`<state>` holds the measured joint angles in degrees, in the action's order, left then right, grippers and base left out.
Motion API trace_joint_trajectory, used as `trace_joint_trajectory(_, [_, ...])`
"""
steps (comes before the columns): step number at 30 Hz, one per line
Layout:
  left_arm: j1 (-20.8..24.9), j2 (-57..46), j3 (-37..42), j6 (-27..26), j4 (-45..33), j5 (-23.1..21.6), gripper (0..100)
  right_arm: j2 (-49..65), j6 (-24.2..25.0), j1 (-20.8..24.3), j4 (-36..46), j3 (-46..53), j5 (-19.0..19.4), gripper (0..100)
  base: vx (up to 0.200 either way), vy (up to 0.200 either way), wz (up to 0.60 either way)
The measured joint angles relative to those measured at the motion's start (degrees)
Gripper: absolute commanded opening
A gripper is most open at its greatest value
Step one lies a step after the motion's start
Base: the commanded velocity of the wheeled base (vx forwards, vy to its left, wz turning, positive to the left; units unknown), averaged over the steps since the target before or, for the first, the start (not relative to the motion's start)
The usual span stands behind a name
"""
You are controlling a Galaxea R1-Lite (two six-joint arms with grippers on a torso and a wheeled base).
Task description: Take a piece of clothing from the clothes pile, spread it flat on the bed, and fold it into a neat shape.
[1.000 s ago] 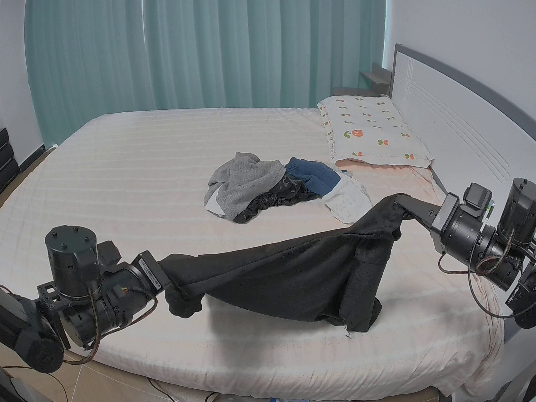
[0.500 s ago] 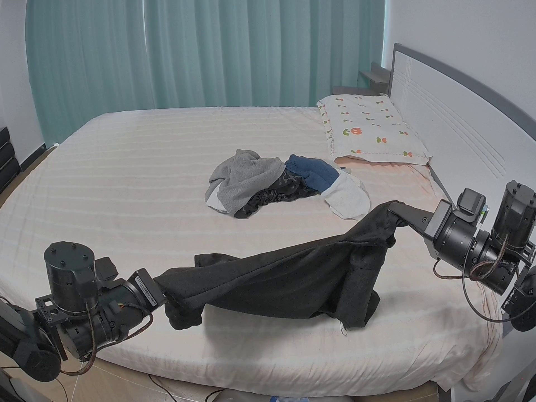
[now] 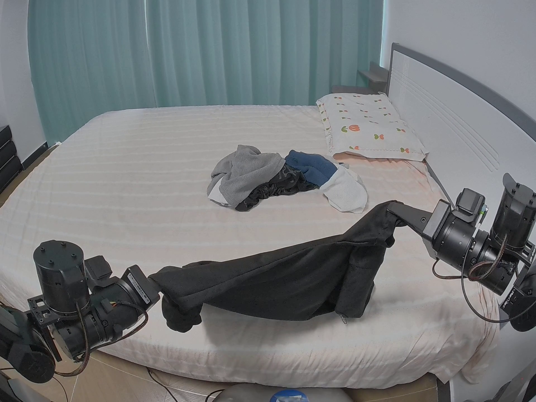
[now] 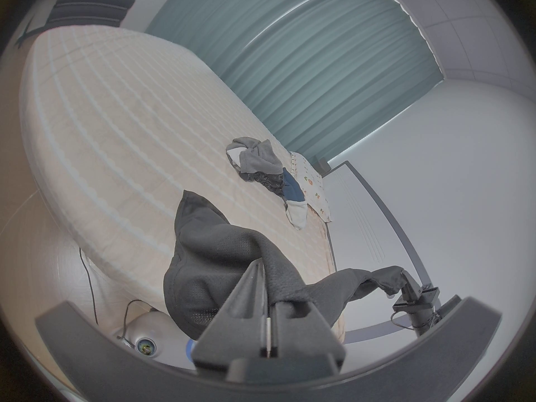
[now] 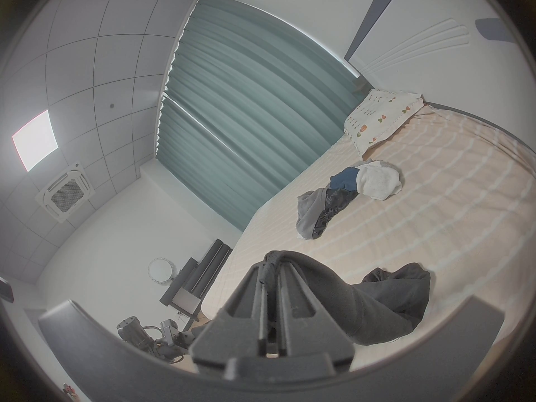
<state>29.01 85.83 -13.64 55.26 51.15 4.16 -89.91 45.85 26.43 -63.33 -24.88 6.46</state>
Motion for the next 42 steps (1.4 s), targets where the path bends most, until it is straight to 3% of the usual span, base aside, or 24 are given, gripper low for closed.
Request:
trace_joint_trajectory(10, [-2.5, -1.0, -0.4, 1.4, 0.0, -5.8, 0, -0.4, -0.6, -0.4, 0.0, -0.1, -0.1, 0, 0.000, 0.180, 0.00])
trace_joint_trajectory(17, [-3.8, -1.3, -1.3, 1.4, 0.0, -5.8, 0, -1.3, -1.3, -0.2, 0.0, -0.6, -3.2, 0, 0.000, 0.200, 0.00])
trace_joint_trajectory(24, [-4.1, -1.3, -2.2, 1.2, 0.0, -5.2, 0, -2.6, -3.2, 0.6, -1.3, -2.2, -8.9, 0, 0.000, 0.200, 0.00])
trace_joint_trajectory(35, [-6.1, -1.6, -4.2, 1.0, 0.0, -4.4, 0, -4.0, -3.3, 1.5, -14.4, -2.2, -9.9, 0, 0.000, 0.200, 0.00])
trace_joint_trajectory(42, [-9.2, -2.2, -5.2, 0.8, 0.4, -4.4, 0, -4.4, -3.4, 2.5, -16.0, -1.0, -9.9, 0, 0.000, 0.200, 0.00])
